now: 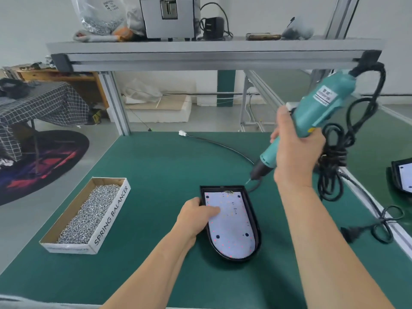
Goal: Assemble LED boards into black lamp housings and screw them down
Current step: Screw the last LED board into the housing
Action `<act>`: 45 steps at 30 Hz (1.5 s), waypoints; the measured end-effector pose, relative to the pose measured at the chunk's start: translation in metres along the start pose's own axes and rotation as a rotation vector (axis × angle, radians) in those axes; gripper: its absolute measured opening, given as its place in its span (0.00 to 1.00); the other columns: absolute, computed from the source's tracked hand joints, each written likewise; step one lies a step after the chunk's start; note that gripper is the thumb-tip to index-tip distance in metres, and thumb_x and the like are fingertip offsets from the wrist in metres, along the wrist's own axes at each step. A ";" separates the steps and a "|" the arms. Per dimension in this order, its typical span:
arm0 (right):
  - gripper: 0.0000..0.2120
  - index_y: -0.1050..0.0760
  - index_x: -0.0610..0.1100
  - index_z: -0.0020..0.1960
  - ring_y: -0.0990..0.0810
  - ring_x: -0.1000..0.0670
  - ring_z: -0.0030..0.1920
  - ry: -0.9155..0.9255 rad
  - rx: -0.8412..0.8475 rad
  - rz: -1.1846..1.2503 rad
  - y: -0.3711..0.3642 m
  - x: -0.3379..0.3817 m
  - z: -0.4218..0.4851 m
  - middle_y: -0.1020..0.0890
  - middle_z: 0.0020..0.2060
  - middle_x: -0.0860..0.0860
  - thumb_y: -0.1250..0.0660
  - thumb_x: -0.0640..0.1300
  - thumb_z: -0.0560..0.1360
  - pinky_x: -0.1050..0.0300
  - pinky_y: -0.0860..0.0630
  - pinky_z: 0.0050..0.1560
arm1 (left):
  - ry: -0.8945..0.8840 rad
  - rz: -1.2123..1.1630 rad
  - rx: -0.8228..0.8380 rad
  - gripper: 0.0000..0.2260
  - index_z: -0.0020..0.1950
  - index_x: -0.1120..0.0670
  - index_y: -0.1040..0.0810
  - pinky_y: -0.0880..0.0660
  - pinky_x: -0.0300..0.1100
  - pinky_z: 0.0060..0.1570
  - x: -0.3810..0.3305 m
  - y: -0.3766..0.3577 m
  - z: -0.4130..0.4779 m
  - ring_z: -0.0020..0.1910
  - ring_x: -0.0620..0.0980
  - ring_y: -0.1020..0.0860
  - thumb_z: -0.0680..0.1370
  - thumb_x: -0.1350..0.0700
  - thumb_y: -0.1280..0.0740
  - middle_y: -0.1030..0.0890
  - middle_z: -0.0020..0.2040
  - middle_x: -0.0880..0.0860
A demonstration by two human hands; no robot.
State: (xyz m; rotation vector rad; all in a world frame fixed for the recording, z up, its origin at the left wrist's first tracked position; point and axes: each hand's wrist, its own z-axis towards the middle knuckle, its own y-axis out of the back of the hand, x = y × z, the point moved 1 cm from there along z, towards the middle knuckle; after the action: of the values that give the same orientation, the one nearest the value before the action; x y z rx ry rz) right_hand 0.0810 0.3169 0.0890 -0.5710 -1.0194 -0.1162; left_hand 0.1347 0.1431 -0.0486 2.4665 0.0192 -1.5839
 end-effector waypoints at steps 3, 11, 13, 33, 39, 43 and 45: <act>0.17 0.28 0.51 0.45 0.23 0.54 0.28 -0.071 -0.131 -0.119 0.055 -0.012 0.027 0.21 0.26 0.55 0.25 0.58 0.67 0.58 0.25 0.33 | -0.016 0.010 0.003 0.20 0.51 0.57 0.19 0.23 0.47 0.44 0.002 0.001 0.002 0.50 0.58 0.15 0.61 0.52 0.29 0.13 0.48 0.54; 0.31 0.37 0.43 0.67 0.23 0.45 0.51 -0.258 -0.466 -0.537 0.193 -0.065 0.057 0.24 0.56 0.48 0.27 0.54 0.72 0.50 0.26 0.53 | -0.070 0.034 -0.018 0.19 0.49 0.58 0.18 0.20 0.60 0.57 0.006 0.002 0.006 0.50 0.58 0.15 0.62 0.51 0.29 0.13 0.45 0.53; 0.32 0.39 0.39 0.69 0.27 0.45 0.51 -0.327 -0.451 -0.624 0.207 -0.076 0.057 0.27 0.56 0.46 0.26 0.50 0.74 0.51 0.31 0.52 | -0.081 0.035 -0.031 0.17 0.48 0.57 0.18 0.20 0.59 0.56 0.005 0.001 0.006 0.49 0.57 0.15 0.62 0.51 0.30 0.13 0.44 0.52; 0.23 0.32 0.42 0.75 0.28 0.42 0.69 -0.187 0.646 -1.147 0.032 -0.132 0.049 0.29 0.72 0.44 0.36 0.46 0.81 0.48 0.31 0.68 | -0.321 0.163 -0.431 0.17 0.37 0.58 0.37 0.38 0.45 0.34 0.018 -0.013 -0.004 0.32 0.51 0.38 0.81 0.53 0.36 0.34 0.31 0.48; 0.31 0.46 0.44 0.80 0.32 0.38 0.70 -0.214 0.768 -1.472 0.009 -0.175 0.068 0.32 0.73 0.41 0.38 0.38 0.80 0.44 0.29 0.62 | -0.335 0.133 -0.441 0.18 0.35 0.54 0.39 0.38 0.44 0.32 0.017 -0.015 0.004 0.30 0.50 0.40 0.81 0.53 0.36 0.36 0.27 0.44; 0.06 0.31 0.40 0.54 0.24 0.40 0.52 -0.272 0.824 -1.583 0.007 -0.179 0.064 0.25 0.56 0.42 0.41 0.35 0.77 0.51 0.28 0.47 | -0.304 0.096 -0.491 0.18 0.36 0.54 0.40 0.38 0.44 0.32 0.017 -0.014 0.008 0.31 0.50 0.39 0.82 0.52 0.38 0.35 0.30 0.46; 0.05 0.33 0.41 0.42 0.25 0.43 0.43 -0.285 0.867 -1.623 0.011 -0.170 0.059 0.25 0.45 0.46 0.41 0.36 0.77 0.54 0.30 0.40 | -0.305 0.106 -0.509 0.18 0.35 0.54 0.41 0.39 0.45 0.32 0.016 -0.013 0.009 0.30 0.50 0.39 0.82 0.52 0.39 0.35 0.30 0.47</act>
State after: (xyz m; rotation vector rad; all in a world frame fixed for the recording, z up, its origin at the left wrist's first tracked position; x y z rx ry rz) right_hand -0.0513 0.3273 -0.0328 1.1601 -1.4464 -0.9725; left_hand 0.1322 0.1529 -0.0688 1.8035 0.2120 -1.6450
